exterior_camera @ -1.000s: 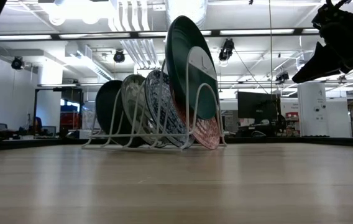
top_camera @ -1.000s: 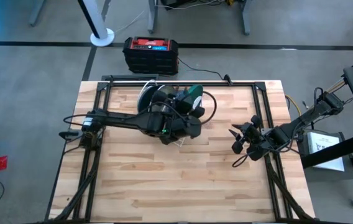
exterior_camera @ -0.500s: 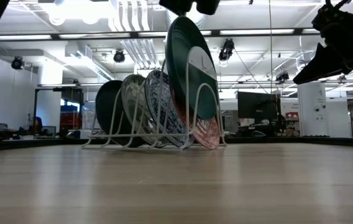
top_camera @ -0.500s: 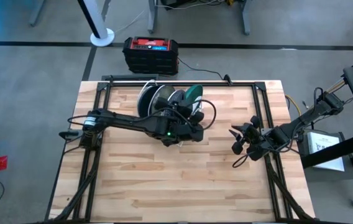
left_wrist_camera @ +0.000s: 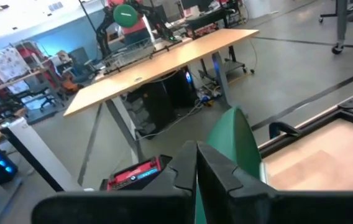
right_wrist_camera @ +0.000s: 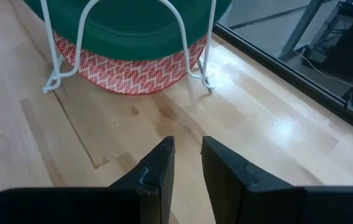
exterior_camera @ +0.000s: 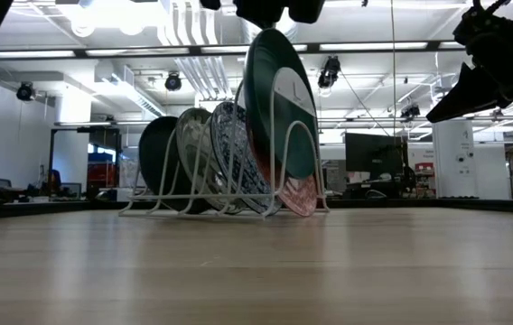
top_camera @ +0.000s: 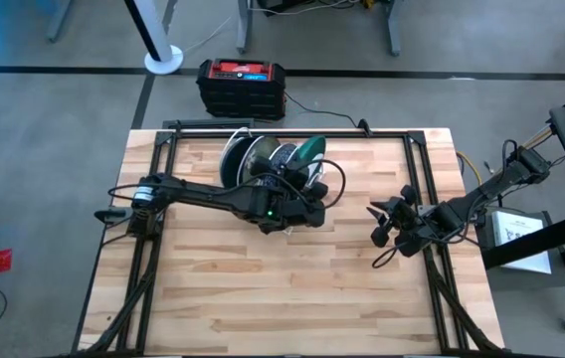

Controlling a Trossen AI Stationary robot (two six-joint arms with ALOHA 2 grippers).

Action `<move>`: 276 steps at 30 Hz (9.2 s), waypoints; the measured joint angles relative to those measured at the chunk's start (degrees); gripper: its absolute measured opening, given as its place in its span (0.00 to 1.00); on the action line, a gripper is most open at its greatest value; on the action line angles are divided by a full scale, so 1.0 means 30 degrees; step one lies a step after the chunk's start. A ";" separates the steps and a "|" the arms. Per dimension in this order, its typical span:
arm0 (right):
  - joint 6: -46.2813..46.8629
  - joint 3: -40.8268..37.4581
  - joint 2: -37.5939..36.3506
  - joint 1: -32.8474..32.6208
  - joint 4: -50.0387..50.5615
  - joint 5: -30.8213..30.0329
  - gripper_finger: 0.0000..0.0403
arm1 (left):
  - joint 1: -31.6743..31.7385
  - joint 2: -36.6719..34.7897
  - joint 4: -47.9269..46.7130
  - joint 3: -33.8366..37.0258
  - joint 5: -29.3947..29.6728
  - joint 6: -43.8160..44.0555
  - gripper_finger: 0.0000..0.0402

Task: Sort dishes
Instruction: Put the green plate into the white dish rack, then adjust the white dish rack, then return to Home Position

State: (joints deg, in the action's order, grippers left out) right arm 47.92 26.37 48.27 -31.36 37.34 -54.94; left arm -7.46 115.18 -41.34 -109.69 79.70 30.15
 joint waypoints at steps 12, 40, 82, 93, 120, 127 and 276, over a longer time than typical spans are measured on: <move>0.0003 -0.0095 -0.0002 -0.0006 -0.0076 0.0332 0.16 | 0.0007 0.0000 -0.1059 0.0590 -0.1007 0.2020 0.00; 0.0006 -0.0131 0.0001 0.0000 -0.0124 0.0322 0.15 | 0.0073 0.0000 -0.3571 0.2005 -0.2798 0.6745 0.00; -1.4520 0.0466 -0.0361 1.3223 -1.5142 1.0026 0.00 | -0.2841 -0.0568 -1.6233 -0.2053 0.0593 1.1812 0.00; -1.0306 -0.3242 0.1061 1.0817 -1.8333 1.1574 0.00 | -0.5100 -0.0583 -1.6233 -0.0933 -0.4932 0.9594 0.00; -1.0868 0.2156 1.6583 0.7566 -2.9106 1.4221 0.00 | -0.8641 -0.0517 -1.5014 0.7070 -0.9283 1.4647 0.00; -1.0078 0.3503 1.9368 0.6929 -2.8932 1.2770 0.00 | -0.8644 -0.0532 -1.4651 0.8077 -0.9050 1.5829 0.00; -1.2212 -0.2914 0.9843 0.6383 -2.9220 1.7822 0.00 | -0.6494 -0.0800 1.1812 0.4970 -0.8561 -1.4922 0.00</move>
State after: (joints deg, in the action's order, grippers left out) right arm 11.29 17.63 77.80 -12.21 -50.32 -1.48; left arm -26.95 112.78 -5.90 -94.78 54.02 -14.62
